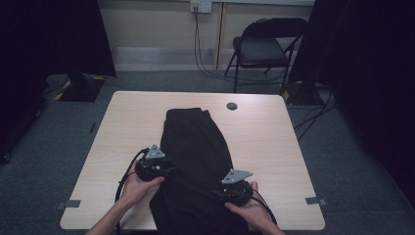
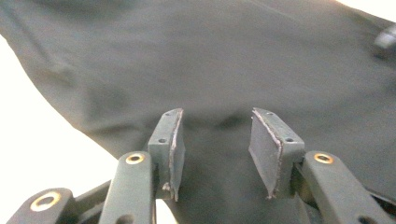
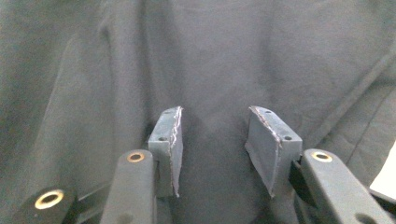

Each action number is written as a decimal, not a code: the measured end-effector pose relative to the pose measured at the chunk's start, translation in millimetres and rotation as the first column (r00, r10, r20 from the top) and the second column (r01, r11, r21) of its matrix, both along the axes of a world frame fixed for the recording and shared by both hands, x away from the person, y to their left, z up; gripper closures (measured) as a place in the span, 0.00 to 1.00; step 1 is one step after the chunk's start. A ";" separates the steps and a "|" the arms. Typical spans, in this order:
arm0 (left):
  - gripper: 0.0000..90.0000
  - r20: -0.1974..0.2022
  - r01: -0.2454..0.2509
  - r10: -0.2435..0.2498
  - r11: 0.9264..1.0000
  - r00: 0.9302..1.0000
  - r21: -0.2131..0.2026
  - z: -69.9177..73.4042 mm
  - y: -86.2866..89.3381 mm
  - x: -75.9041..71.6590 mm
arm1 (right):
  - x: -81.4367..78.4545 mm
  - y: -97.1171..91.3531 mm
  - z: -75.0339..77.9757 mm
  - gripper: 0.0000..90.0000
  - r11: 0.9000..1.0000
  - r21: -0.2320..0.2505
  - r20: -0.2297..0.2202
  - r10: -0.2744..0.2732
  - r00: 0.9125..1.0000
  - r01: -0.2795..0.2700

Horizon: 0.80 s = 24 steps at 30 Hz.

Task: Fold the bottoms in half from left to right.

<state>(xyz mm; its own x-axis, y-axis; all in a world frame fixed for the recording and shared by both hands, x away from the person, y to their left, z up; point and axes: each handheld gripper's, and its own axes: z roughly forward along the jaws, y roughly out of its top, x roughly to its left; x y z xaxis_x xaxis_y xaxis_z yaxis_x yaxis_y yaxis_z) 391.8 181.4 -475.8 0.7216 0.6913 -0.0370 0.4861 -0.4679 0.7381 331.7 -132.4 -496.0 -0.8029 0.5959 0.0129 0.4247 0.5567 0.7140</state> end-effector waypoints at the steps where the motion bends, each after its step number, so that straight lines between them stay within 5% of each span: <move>1: 0.59 -0.002 0.002 -0.002 1.000 1.000 0.002 -0.6 -0.7 0.4 | -6.3 -1.3 0.5 0.61 1.000 -0.004 -0.004 0.003 1.000 -0.003; 5: 0.59 0.011 -0.008 0.008 1.000 1.000 0.005 -1.6 -3.8 2.6 | -18.1 -3.2 2.1 0.59 1.000 -0.014 -0.010 0.025 1.000 -0.025; 6: 0.59 -0.002 -0.022 0.022 1.000 1.000 -0.020 -3.1 -4.7 4.2 | -16.6 -2.6 2.5 0.59 0.999 -0.012 -0.012 0.031 0.999 -0.032; 10: 0.59 0.001 -0.014 0.014 1.000 1.000 0.005 -7.8 -9.0 8.2 | -1.4 2.1 10.3 0.59 0.999 0.032 0.016 0.004 1.000 -0.005; 17: 0.59 -0.026 0.014 -0.012 0.998 1.000 0.055 -16.7 -14.1 8.8 | 45.0 6.8 21.0 0.55 0.994 0.075 0.047 -0.080 0.996 0.076; 24: 0.60 -0.029 0.016 -0.015 0.998 0.999 0.065 -16.5 -16.2 5.9 | 93.9 32.0 20.6 0.54 0.990 0.082 0.079 -0.119 0.990 0.112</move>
